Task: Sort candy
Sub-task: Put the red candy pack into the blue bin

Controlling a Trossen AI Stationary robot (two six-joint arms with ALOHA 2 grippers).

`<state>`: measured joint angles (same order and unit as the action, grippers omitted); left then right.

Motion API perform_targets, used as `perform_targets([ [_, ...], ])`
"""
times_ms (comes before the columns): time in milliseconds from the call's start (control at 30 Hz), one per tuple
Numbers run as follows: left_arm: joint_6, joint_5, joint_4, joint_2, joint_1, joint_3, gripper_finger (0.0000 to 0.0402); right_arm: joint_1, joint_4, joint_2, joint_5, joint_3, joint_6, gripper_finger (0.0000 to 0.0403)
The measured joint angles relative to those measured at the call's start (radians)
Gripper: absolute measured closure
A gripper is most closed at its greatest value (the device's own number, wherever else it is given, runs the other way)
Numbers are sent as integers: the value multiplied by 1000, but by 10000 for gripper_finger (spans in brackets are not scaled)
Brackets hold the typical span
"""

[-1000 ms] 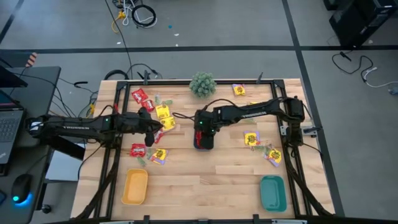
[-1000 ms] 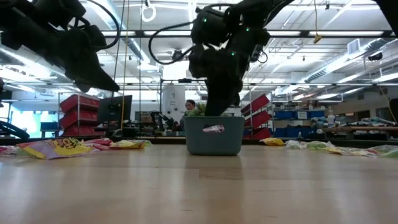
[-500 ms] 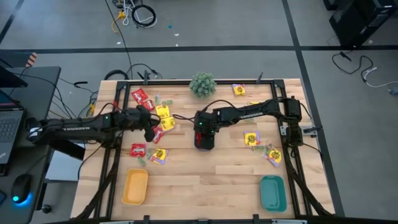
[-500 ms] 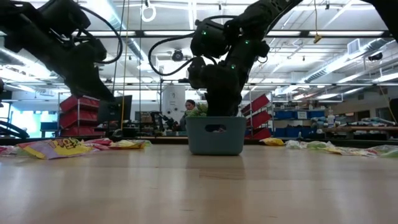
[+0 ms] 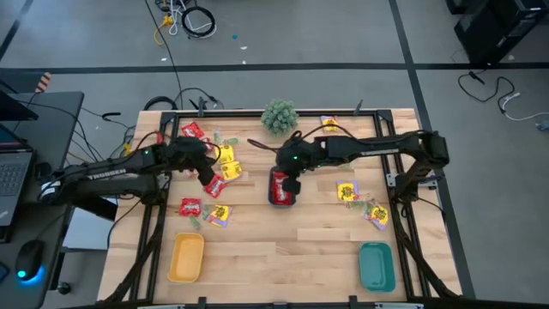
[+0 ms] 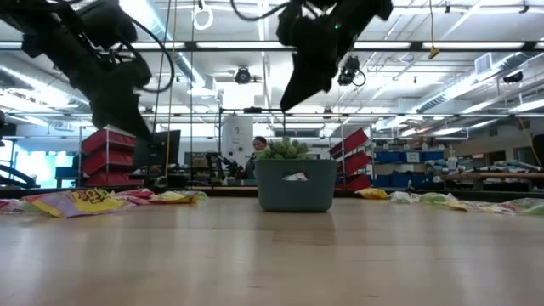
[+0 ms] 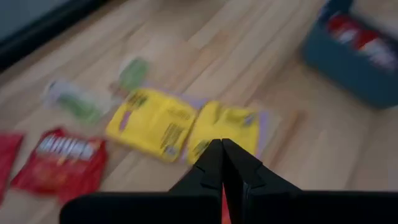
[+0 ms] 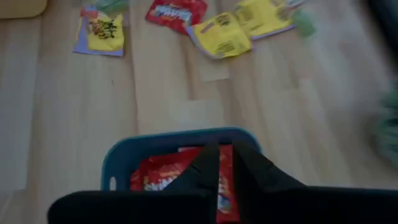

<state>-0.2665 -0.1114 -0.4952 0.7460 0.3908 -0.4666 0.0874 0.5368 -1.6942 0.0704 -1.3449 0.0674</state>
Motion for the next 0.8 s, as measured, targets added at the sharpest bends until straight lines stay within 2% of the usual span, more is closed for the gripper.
perform_targets([
  [133,0,-10,-56,103,77,-29,397,-1,51,32,40,2,-17,338],
  [433,84,-39,-56,301,250,-31,387,-1,25,38,45,86,-43,274],
  [533,113,-73,-42,349,271,-31,359,-1,9,38,67,108,-46,258],
  [800,117,-162,-11,449,289,-31,253,1,-29,38,79,130,-82,240],
])
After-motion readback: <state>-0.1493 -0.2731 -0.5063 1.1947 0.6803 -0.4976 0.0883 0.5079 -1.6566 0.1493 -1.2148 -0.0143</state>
